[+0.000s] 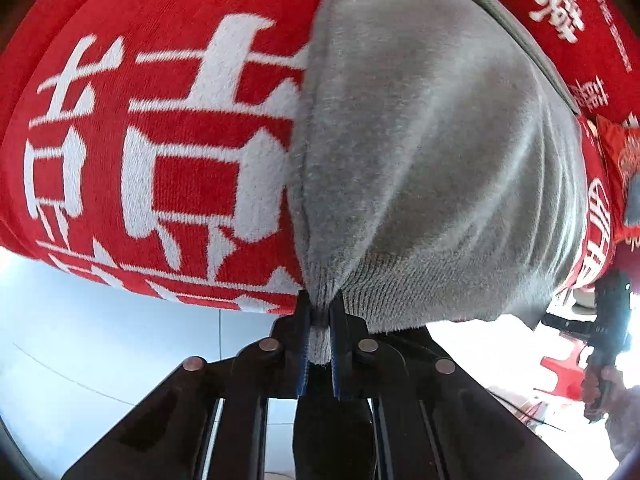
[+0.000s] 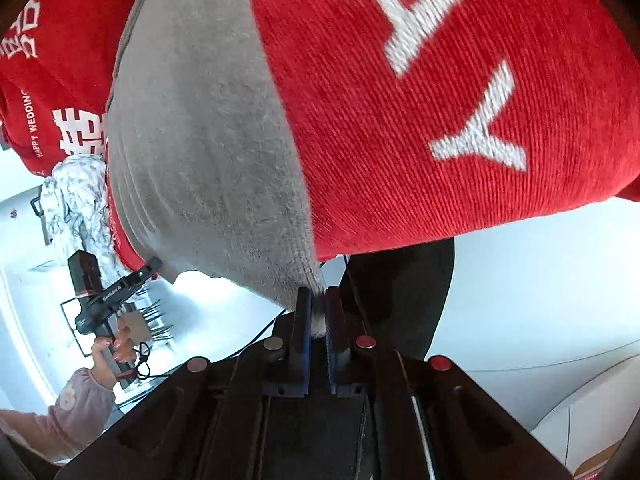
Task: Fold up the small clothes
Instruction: 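Lift the hem with both grippers and fold it over toward the collar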
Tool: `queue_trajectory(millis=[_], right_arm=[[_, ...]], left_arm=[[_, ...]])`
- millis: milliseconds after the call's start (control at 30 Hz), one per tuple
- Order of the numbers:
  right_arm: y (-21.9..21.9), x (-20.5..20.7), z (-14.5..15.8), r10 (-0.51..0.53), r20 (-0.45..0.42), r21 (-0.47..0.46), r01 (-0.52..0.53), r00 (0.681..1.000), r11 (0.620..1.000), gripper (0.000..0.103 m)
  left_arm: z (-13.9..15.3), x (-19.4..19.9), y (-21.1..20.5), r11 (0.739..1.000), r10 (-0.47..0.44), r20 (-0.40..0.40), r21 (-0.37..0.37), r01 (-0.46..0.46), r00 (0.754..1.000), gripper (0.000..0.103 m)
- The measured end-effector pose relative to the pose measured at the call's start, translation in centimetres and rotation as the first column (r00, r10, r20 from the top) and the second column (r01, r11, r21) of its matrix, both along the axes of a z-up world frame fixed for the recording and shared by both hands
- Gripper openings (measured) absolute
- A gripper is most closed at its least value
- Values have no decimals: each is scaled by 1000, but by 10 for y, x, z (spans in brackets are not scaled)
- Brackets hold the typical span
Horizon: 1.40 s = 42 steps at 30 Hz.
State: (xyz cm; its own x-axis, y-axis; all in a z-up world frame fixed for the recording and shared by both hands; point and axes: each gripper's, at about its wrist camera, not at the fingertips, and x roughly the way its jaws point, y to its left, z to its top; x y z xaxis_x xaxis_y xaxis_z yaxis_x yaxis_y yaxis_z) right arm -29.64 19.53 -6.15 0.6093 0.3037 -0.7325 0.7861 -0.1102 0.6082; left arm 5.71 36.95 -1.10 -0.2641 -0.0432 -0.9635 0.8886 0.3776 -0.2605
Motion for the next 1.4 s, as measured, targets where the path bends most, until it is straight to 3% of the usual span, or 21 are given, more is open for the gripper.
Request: queue_trajectory(millis=[33, 67, 100, 133, 333, 367, 433, 467, 500, 633, 833, 1000, 1400], right_arm=[[0, 2, 2, 17, 3, -18, -17, 1000, 1000, 14], [0, 8, 4, 41, 4, -36, -41, 999, 998, 33], [1, 11, 5, 57, -4, -47, -57, 998, 997, 61], [1, 17, 5, 79, -20, -68, -80, 997, 994, 69], [-9, 18, -16, 121, -34, -63, -123, 992, 990, 70], [-10, 20, -20, 115, -12, -51, -116, 993, 992, 68], [-11, 23, -25, 96, 45, -18, -95, 994, 995, 52], [-9, 25, -25, 72, 76, 3, -72, 995, 997, 21], [-8, 25, -24, 59, 79, 13, -60, 995, 998, 8], [-4, 22, -3, -27, 141, -1, 27, 990, 1000, 7], [-26, 12, 48, -196, 318, -11, 210, 928, 978, 7], [-78, 8, 77, -250, 403, -60, 298, 880, 953, 7], [-224, 48, 111, -247, 496, -137, 356, 832, 924, 7]], left_arm=[[1, -2, -1, 1000, -11, 3, -2, 11, 1000, 8], [1, -4, -4, 1000, -15, 3, 1, 15, 1000, 8], [1, -7, -6, 1000, -15, 4, 3, 15, 1000, 8], [0, -8, -8, 1000, -14, 2, 6, 14, 1000, 8], [-1, -4, -9, 999, -38, -5, 7, 38, 999, 9], [-5, -3, -10, 999, -39, -10, 9, 40, 999, 9], [-8, -4, -10, 999, -43, -16, 13, 43, 999, 9], [-8, -5, -10, 998, -54, -16, 11, 54, 998, 9], [-8, -6, -11, 998, -64, -17, 8, 64, 998, 8], [13, 1, -10, 999, -32, -85, -36, 29, 996, 8], [62, 22, -27, 991, 19, -149, -132, -39, 989, 8], [87, 45, -78, 972, 53, -156, -217, -87, 986, 8], [128, 71, -224, 934, 64, -104, -344, -97, 993, 8]])
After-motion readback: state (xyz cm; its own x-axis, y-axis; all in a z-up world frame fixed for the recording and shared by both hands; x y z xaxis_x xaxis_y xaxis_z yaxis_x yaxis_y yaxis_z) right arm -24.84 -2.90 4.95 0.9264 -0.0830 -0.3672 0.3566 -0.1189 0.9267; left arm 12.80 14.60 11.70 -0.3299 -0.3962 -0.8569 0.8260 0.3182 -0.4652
